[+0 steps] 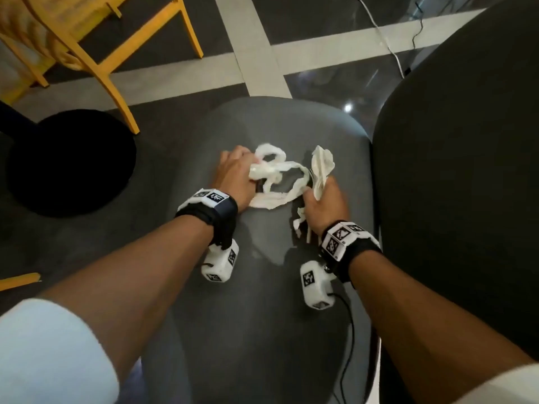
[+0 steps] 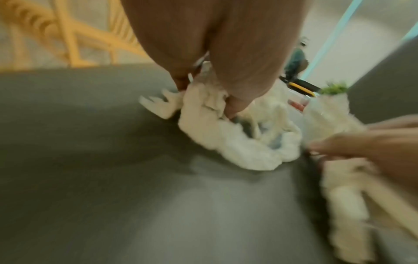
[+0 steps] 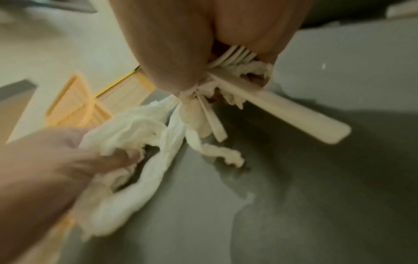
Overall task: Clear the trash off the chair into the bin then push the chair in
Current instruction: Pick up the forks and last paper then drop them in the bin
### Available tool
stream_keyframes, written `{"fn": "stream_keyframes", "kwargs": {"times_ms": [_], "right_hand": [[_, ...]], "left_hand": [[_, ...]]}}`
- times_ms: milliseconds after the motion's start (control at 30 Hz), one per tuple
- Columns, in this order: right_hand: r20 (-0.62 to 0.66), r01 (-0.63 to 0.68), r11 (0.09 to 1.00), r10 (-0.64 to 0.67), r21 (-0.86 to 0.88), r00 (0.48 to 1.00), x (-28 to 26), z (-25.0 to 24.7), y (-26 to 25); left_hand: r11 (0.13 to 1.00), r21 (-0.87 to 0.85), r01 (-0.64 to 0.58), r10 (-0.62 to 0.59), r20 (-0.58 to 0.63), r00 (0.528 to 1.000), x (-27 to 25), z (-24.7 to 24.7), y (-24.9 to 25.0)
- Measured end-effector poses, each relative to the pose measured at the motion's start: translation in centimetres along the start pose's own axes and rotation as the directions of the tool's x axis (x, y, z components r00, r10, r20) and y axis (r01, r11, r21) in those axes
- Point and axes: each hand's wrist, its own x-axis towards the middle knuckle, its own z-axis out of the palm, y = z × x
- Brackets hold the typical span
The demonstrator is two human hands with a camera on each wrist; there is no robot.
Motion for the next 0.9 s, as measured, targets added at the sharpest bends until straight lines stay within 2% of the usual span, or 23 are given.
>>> {"fn": "stream_keyframes", "kwargs": {"times_ms": [67, 167, 333, 433, 500, 567, 700, 800, 833, 900], "right_hand": [[-0.043, -0.078, 0.981, 0.087, 0.178, 0.995, -0.1, 1.2, -0.8], [-0.01, -0.176, 0.94, 0.187, 0.293, 0.982, -1.3, 3.2, -2.2], [0.169, -0.177, 0.941, 0.133, 0.288, 0.977, -3.5, 4.6, -3.3], [0.265, -0.116, 0.959, 0.045, 0.258, 0.963, -5.7, 5.2, -4.2], [0.292, -0.096, 0.974, 0.033, 0.203, 0.956, -7.1, 5.9, -5.6], [0.326, -0.064, 0.987, 0.012, 0.149, 0.945, -8.2, 7.0, -7.2], [0.418, 0.083, 0.995, -0.095, 0.046, 0.904, -12.3, 9.3, -10.6], [0.489, 0.187, 0.982, -0.148, -0.031, 0.859, -16.0, 11.9, -12.8], [0.519, 0.217, 0.975, -0.166, -0.039, 0.838, -17.5, 13.0, -13.7], [0.589, 0.277, 0.96, -0.194, -0.052, 0.784, -20.0, 16.2, -14.9]], "left_hand": [[0.98, -0.188, 0.061, -0.065, -0.011, 0.998, -1.8, 0.8, 0.7], [0.909, -0.385, 0.157, -0.13, 0.095, 0.987, -5.1, 2.1, 3.4], [0.75, -0.6, 0.279, -0.223, 0.168, 0.96, -9.4, 2.9, 4.5], [0.705, -0.643, 0.3, -0.185, 0.241, 0.953, -10.7, 0.6, 2.9], [0.651, -0.699, 0.296, -0.147, 0.266, 0.953, -12.0, -1.9, 1.9], [0.552, -0.773, 0.312, -0.15, 0.276, 0.949, -13.6, -4.3, 0.5], [0.345, -0.854, 0.388, -0.24, 0.319, 0.917, -17.7, -7.8, -3.6], [0.073, -0.914, 0.4, -0.306, 0.361, 0.881, -21.8, -9.0, -7.7], [0.028, -0.919, 0.394, -0.339, 0.362, 0.868, -23.5, -9.3, -9.2], [-0.005, -0.921, 0.39, -0.446, 0.351, 0.823, -27.1, -9.8, -12.4]]}}
